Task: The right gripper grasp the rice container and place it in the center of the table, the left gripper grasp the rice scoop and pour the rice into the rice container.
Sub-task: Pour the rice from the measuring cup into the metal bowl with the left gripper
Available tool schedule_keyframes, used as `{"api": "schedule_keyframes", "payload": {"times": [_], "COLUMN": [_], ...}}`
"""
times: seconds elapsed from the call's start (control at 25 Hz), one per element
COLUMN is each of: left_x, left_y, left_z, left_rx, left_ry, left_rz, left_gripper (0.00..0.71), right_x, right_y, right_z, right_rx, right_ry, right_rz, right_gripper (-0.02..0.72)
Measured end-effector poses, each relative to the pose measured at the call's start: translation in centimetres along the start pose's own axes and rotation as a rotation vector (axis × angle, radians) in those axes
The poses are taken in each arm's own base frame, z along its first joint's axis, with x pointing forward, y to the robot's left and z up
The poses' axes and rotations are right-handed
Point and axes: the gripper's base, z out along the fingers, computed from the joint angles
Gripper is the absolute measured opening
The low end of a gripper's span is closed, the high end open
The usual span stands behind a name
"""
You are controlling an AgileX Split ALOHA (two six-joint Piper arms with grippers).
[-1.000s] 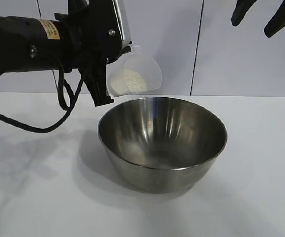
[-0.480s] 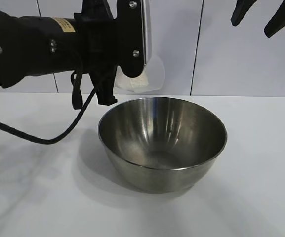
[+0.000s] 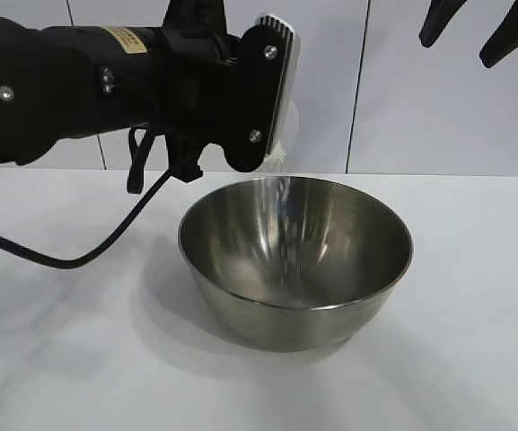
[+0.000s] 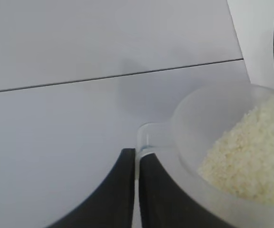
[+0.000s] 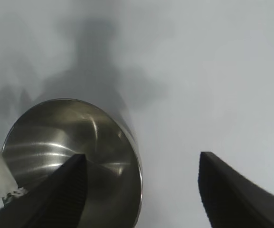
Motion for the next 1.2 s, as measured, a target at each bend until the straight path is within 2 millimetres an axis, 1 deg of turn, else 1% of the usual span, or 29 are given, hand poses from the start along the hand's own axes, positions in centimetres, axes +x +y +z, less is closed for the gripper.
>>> {"api": "schedule_keyframes", "payload": {"times": [0.16,0.4,0.48,0.64,0.8,0.96,1.2], "left_x": [0.2,0.0,0.1,0.1,-0.6,-1.2,-1.5], "left_y": [0.1,-1.5,-1.6,-1.1,-0.9,-0.7,-0.6], "left_z": [-0.2,-1.3,-1.4,-1.4,-1.5,-1.6,-1.6], "left_rx": [-0.04,-0.006,-0.015,-0.063,-0.079,-0.093,-0.109], "left_ry": [0.022,0.013,0.019,0.033,0.017,-0.008,-0.031], "left_rz": [0.124,0.26,0.299,0.326,0.334,0.379,0.416], "left_gripper": [0.009,0.009,0.009,0.009,0.009,0.009,0.009], "right_x": [0.0,0.0,0.0,0.0,0.0,0.0,0.0], "right_y": [0.0,0.0,0.0,0.0,0.0,0.0,0.0], "right_z": [0.0,0.0,0.0,0.0,0.0,0.0,0.0], "right_rx": [0.0,0.0,0.0,0.0,0.0,-0.001,-0.002], "right_ry": [0.0,-0.002,-0.003,-0.003,-0.004,-0.004,-0.005], "right_rz": [0.0,0.0,0.0,0.0,0.0,0.001,0.001], "right_gripper": [0.463,0.463,0.463,0.463,0.463,0.463,0.463]}}
